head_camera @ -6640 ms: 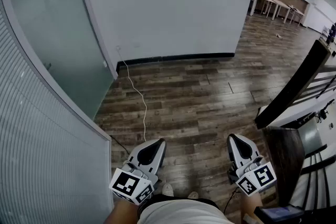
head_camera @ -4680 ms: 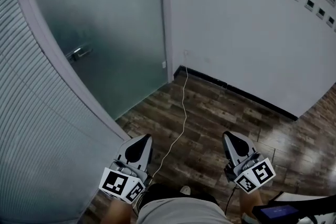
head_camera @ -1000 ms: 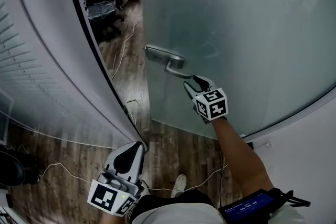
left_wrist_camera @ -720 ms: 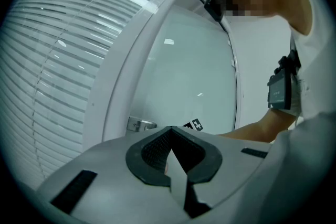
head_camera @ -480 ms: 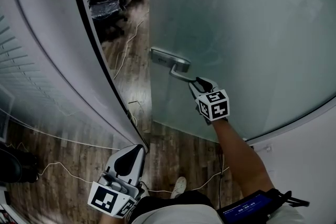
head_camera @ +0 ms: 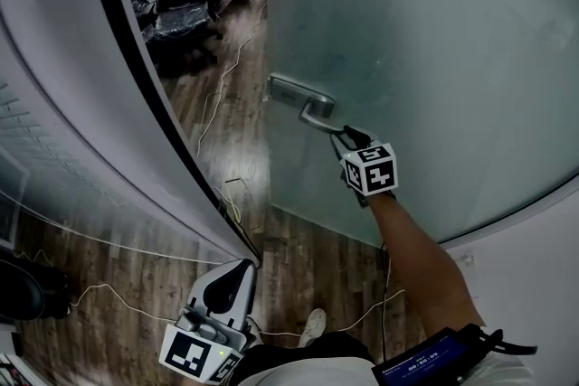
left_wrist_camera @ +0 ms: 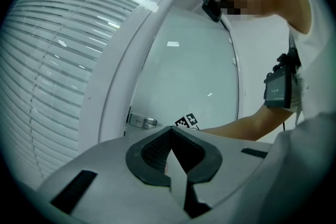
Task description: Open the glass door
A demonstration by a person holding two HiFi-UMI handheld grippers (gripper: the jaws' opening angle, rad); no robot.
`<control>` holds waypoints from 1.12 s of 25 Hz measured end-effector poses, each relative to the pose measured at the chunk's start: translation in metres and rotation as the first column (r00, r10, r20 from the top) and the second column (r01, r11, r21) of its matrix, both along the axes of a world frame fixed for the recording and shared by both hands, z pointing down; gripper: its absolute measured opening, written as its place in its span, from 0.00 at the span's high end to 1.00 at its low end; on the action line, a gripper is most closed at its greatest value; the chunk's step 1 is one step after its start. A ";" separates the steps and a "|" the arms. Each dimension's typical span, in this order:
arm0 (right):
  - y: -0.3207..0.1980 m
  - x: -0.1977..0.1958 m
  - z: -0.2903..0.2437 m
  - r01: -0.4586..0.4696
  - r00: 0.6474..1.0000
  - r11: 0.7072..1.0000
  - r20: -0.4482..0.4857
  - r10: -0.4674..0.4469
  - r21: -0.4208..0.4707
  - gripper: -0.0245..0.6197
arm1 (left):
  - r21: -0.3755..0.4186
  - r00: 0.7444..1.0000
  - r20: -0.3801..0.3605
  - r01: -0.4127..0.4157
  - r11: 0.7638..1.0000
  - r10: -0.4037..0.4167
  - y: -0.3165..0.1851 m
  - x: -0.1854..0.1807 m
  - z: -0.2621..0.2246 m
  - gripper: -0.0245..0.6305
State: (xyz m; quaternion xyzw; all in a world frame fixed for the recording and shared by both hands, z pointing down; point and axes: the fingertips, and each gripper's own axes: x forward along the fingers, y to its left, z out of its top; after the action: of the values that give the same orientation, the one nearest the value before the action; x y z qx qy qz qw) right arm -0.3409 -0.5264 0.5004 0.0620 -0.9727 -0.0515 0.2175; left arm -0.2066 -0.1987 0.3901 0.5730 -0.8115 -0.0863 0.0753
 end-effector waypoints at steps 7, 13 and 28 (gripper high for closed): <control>-0.026 -0.023 -0.004 -0.032 0.999 0.999 -0.012 0.032 -0.017 0.75 | -0.020 0.999 -0.036 0.016 1.000 -0.017 -0.005 -0.005 -0.008 0.97; -0.055 -0.034 -0.014 -0.068 0.998 0.996 -0.012 0.067 -0.053 0.75 | -0.020 1.000 -0.026 0.010 1.000 -0.011 -0.005 -0.003 -0.006 0.97; -0.049 0.005 -0.029 -0.072 0.985 0.997 0.153 0.076 -0.033 0.90 | -0.026 1.000 -0.010 0.007 1.000 -0.008 -0.006 0.002 -0.002 0.97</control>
State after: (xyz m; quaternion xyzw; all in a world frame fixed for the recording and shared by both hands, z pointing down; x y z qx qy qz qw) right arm -0.3364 -0.5755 0.4715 0.0990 -0.9843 -0.0252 0.1442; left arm -0.2047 -0.2048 0.3885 0.5685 -0.8143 -0.0790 0.0866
